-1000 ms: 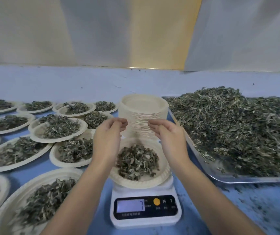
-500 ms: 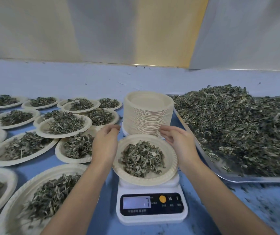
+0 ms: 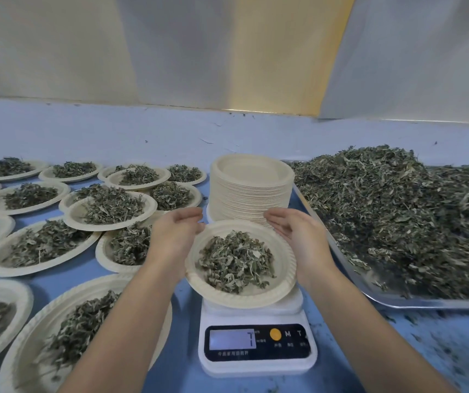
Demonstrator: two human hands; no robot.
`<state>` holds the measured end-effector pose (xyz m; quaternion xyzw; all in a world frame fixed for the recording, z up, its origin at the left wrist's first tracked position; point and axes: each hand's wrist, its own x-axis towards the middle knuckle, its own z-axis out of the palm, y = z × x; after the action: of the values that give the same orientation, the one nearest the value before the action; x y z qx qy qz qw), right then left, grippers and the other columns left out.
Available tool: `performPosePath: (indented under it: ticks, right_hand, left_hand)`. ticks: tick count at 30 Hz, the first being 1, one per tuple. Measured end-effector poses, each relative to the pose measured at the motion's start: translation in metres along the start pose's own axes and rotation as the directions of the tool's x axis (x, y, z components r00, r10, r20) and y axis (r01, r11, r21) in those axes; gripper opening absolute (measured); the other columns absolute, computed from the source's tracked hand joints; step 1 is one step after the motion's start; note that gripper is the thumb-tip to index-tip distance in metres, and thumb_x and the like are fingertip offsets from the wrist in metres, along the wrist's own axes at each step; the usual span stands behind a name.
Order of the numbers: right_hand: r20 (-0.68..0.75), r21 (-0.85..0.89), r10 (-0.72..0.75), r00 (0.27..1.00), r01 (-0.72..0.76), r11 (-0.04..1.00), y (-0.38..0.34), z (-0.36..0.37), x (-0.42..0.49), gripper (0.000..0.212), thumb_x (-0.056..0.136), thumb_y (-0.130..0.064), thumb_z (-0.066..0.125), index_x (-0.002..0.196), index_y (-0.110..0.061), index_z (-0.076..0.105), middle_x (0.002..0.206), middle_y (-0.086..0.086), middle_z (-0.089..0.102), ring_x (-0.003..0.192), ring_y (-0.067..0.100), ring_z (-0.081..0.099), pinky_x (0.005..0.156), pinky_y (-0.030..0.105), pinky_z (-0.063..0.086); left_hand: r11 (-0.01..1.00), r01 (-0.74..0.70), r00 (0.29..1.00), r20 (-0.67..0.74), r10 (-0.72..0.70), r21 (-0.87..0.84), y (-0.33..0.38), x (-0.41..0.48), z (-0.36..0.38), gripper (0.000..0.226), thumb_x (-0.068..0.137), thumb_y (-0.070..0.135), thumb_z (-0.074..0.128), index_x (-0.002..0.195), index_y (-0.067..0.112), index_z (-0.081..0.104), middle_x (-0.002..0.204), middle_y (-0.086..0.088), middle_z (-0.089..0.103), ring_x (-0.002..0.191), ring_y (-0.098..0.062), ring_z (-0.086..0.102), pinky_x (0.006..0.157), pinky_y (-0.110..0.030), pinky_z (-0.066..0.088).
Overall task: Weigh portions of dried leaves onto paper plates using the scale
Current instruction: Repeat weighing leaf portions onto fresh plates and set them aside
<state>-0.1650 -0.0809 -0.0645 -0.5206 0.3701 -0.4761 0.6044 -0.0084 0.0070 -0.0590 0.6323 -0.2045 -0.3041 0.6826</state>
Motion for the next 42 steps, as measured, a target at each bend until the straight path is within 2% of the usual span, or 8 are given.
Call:
performPosePath:
  ticks: [4, 10, 16, 21, 25, 31, 35, 42]
  right_hand:
    - [-0.004, 0.031, 0.017, 1.0, -0.017, 0.999, -0.008, 0.013, -0.004, 0.03, 0.088, 0.007, 0.043, 0.097, -0.002, 0.07, 0.099, 0.01, 0.073, 0.101, 0.021, 0.067, 0.1, 0.039, 0.048]
    - [0.059, 0.039, 0.043, 0.997, -0.046, 0.998, -0.016, 0.052, -0.01, 0.035, 0.081, 0.013, 0.045, 0.082, -0.011, 0.07, 0.092, 0.004, 0.073, 0.098, 0.022, 0.066, 0.088, 0.034, 0.053]
    - [0.207, -0.079, 0.018, 0.978, -0.002, 0.997, -0.012, 0.106, -0.011, 0.037, 0.08, 0.017, 0.047, 0.094, -0.01, 0.067, 0.097, 0.005, 0.07, 0.099, 0.021, 0.063, 0.089, 0.034, 0.052]
    - [0.325, -0.145, 0.104, 0.94, -0.06, 0.988, 0.003, 0.154, -0.02, 0.035, 0.083, 0.012, 0.05, 0.088, -0.017, 0.068, 0.108, 0.005, 0.068, 0.11, 0.025, 0.06, 0.1, 0.045, 0.047]
    - [0.362, -0.175, 0.144, 0.921, -0.084, 0.981, 0.012, 0.186, -0.031, 0.023, 0.086, -0.001, 0.052, 0.09, -0.015, 0.07, 0.115, 0.006, 0.066, 0.115, 0.026, 0.056, 0.103, 0.048, 0.043]
    - [0.41, -0.342, 0.152, 0.899, -0.003, 0.94, 0.022, 0.208, -0.045, 0.025, 0.089, -0.012, 0.052, 0.107, -0.005, 0.067, 0.119, 0.016, 0.062, 0.106, 0.034, 0.058, 0.094, 0.044, 0.046]
    - [0.465, -0.38, 0.156, 0.871, 0.038, 0.924, 0.034, 0.212, -0.047, 0.023, 0.089, -0.01, 0.05, 0.104, -0.012, 0.067, 0.108, -0.004, 0.064, 0.084, 0.005, 0.051, 0.069, 0.024, 0.039]
    - [0.487, -0.404, 0.151, 0.86, 0.069, 0.912, 0.045, 0.214, -0.048, 0.02, 0.089, -0.008, 0.049, 0.098, -0.018, 0.063, 0.099, -0.011, 0.06, 0.086, 0.001, 0.05, 0.067, 0.018, 0.036]
  left_hand:
    - [0.999, -0.005, 1.0, 0.01, 0.004, 0.047, 0.008, 0.0, -0.012, 0.031, 0.082, -0.015, 0.057, 0.091, 0.013, 0.067, 0.105, -0.005, 0.068, 0.103, -0.029, 0.064, 0.097, -0.045, 0.048]
    - [0.998, -0.027, 0.999, -0.028, 0.029, 0.048, 0.025, 0.004, -0.05, 0.031, 0.081, -0.015, 0.058, 0.092, 0.013, 0.069, 0.099, -0.003, 0.071, 0.096, -0.026, 0.067, 0.092, -0.042, 0.052]
    - [0.997, -0.046, 0.994, -0.095, 0.052, 0.059, 0.045, 0.013, -0.11, 0.029, 0.082, -0.012, 0.058, 0.092, 0.013, 0.07, 0.099, -0.002, 0.072, 0.092, -0.025, 0.067, 0.078, -0.036, 0.055]
    - [0.995, -0.071, 0.976, -0.202, 0.085, 0.075, 0.051, 0.016, -0.156, 0.03, 0.082, -0.015, 0.056, 0.088, 0.011, 0.07, 0.102, -0.007, 0.071, 0.097, -0.027, 0.065, 0.092, -0.041, 0.051]
    - [0.983, -0.077, 0.96, -0.253, 0.118, 0.166, 0.049, 0.017, -0.189, 0.036, 0.081, -0.017, 0.054, 0.088, 0.016, 0.069, 0.098, 0.001, 0.07, 0.103, -0.027, 0.064, 0.097, -0.044, 0.048]
    - [0.967, -0.038, 0.948, -0.297, 0.114, 0.25, 0.042, 0.026, -0.214, 0.041, 0.079, -0.02, 0.052, 0.082, 0.018, 0.068, 0.091, 0.004, 0.069, 0.103, -0.025, 0.064, 0.099, -0.044, 0.046]
    - [0.952, -0.022, 0.95, -0.29, 0.115, 0.306, 0.035, 0.03, -0.221, 0.042, 0.078, -0.021, 0.051, 0.082, 0.017, 0.067, 0.091, 0.003, 0.069, 0.102, -0.021, 0.063, 0.098, -0.041, 0.047]
    - [0.935, 0.001, 0.962, -0.256, 0.097, 0.356, 0.025, 0.031, -0.225, 0.039, 0.081, -0.021, 0.049, 0.094, 0.011, 0.068, 0.09, 0.004, 0.068, 0.1, -0.024, 0.063, 0.097, -0.044, 0.048]
